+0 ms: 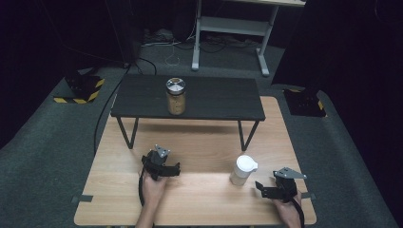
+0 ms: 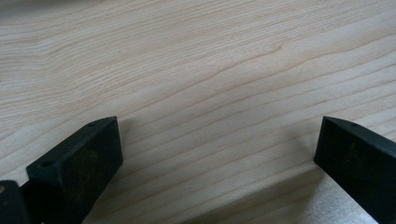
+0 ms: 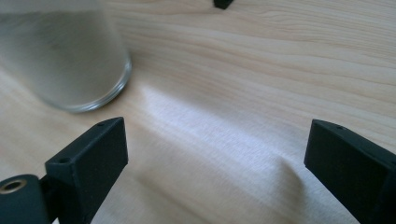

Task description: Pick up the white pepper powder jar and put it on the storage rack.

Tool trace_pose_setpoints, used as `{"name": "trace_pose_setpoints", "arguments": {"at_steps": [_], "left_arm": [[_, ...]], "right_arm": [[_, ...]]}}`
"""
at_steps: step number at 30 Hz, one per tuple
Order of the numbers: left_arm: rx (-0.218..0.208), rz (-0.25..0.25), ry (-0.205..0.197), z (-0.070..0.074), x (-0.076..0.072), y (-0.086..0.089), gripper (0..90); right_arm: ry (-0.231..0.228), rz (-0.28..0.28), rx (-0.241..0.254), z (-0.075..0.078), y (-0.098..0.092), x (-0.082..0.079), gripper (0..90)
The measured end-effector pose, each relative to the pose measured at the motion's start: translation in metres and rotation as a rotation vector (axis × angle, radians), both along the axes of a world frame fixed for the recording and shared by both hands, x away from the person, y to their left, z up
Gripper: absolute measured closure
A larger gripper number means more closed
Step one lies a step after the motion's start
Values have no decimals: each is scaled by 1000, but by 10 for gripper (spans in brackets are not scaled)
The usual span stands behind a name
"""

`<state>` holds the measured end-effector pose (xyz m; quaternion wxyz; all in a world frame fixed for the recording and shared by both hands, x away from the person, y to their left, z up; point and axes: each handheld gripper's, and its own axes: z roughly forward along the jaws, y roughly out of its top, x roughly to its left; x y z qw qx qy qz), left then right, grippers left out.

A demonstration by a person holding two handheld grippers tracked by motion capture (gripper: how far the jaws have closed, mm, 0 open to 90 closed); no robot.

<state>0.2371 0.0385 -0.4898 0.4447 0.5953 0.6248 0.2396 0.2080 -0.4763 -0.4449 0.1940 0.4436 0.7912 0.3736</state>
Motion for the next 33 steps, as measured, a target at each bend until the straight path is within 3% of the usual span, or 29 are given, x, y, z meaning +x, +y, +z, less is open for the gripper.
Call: {"name": "trace_pose_setpoints", "arguments": {"at_steps": [5, 15, 33], "left_arm": [[0, 0, 0, 0, 0, 0, 9], [1, 0, 1, 0, 0, 0, 8], [0, 1, -1, 0, 0, 0, 9]], "right_arm": [[-20, 62, -20, 3, -1, -6, 57], [-34, 171, 0, 2, 4, -4, 53], [-42, 252, 69, -3, 12, 7, 42]]}}
